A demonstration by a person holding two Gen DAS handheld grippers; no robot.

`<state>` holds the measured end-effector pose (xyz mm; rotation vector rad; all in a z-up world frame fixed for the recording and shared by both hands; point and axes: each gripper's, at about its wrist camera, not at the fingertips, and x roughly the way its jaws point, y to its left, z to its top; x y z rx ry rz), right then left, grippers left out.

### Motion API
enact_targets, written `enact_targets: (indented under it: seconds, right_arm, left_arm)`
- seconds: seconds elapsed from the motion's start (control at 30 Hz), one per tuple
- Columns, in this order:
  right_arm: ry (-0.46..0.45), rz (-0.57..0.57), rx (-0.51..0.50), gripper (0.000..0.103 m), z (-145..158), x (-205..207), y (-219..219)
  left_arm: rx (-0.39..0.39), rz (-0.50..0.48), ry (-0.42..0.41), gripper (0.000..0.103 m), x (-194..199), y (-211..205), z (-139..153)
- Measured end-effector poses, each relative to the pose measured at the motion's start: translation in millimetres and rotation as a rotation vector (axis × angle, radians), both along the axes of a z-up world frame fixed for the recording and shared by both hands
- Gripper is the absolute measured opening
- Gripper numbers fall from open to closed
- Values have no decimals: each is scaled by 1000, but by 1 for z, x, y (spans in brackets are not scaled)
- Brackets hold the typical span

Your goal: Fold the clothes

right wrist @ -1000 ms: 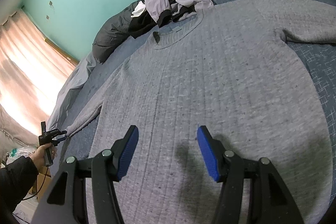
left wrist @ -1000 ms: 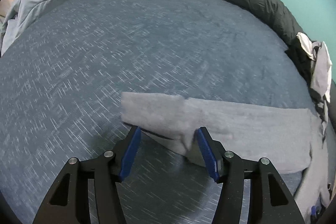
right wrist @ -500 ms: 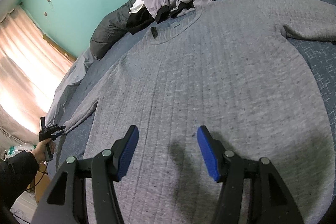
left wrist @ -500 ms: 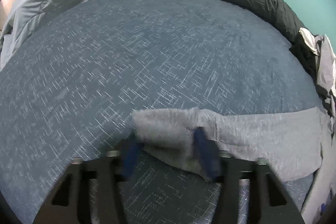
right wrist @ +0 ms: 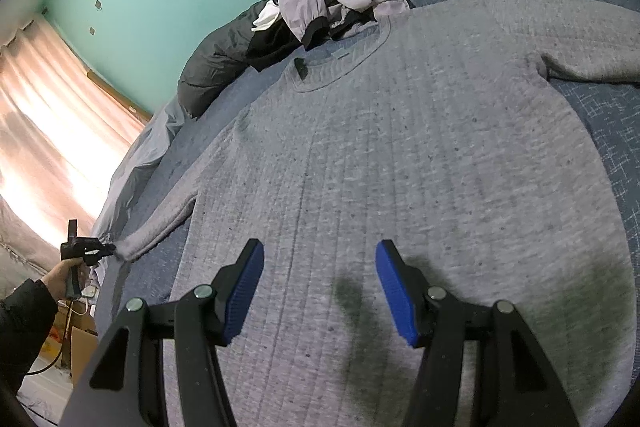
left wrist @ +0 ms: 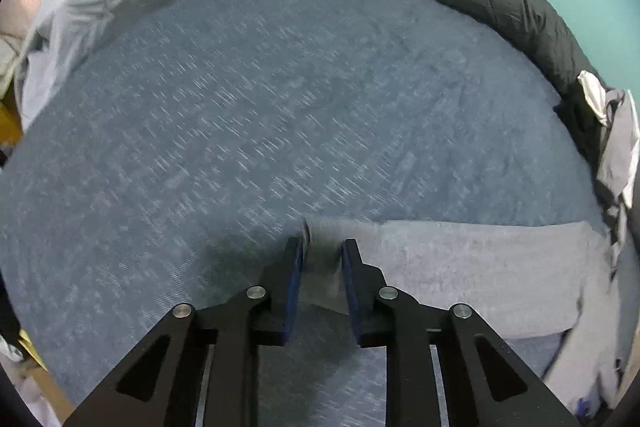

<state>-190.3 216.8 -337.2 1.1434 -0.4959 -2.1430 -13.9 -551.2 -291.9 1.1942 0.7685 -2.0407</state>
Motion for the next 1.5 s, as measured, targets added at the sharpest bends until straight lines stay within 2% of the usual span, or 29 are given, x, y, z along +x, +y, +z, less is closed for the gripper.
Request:
enact_targets:
  seconds: [0.3,0.4,0.47,0.53,0.57,0.8,0.97,1.03,1.13,1.17,1.3,1.33,1.5]
  right_arm:
    - [-3,9,10,59,-3,2,-4]
    - [-2,10,14,59,-4,2,-5]
    - [-4,9,16,59,-5,2,-5]
    - [-6,9,18,59,-6,2,-5]
    - [-6,8,18,59,-6,1,-4]
    - [-1,9,11,59,-3,2,-3]
    - [3,9,8,59,-1,3,-3]
    - [3,8,6,59,-1,3,-3]
    - [7,5,0,59,1,3,-2]
    - [9,4,-2,59,2,3,-1]
    - [7,6,-6,59,1,3,-1]
    - [8,5,-6,59,2,3,-1]
    - [8,3,-7,59,3,4,0]
  left_arm:
    - [43,-23,-13,46,16,6,-41]
    - [92,10,68,47,22,2,-51]
    - [119,32,105,46,25,0,-56]
    - [100,16,84,24,23,5,-57]
    - [93,7,75,9,22,7,-56]
    - [61,-16,64,7,29,14,-35]
    - [74,-3,18,7,35,3,-46]
    - [65,-1,-1,10,32,4,-52]
    - [34,40,-13,16,33,7,-45]
    - [12,42,-16,21,31,11,-40]
    - [-118,-4,-20,23,14,36,-10]
    - [-128,-30,-12,23,9,47,-7]
    - [-63,-240,71,29,-28,127,-9]
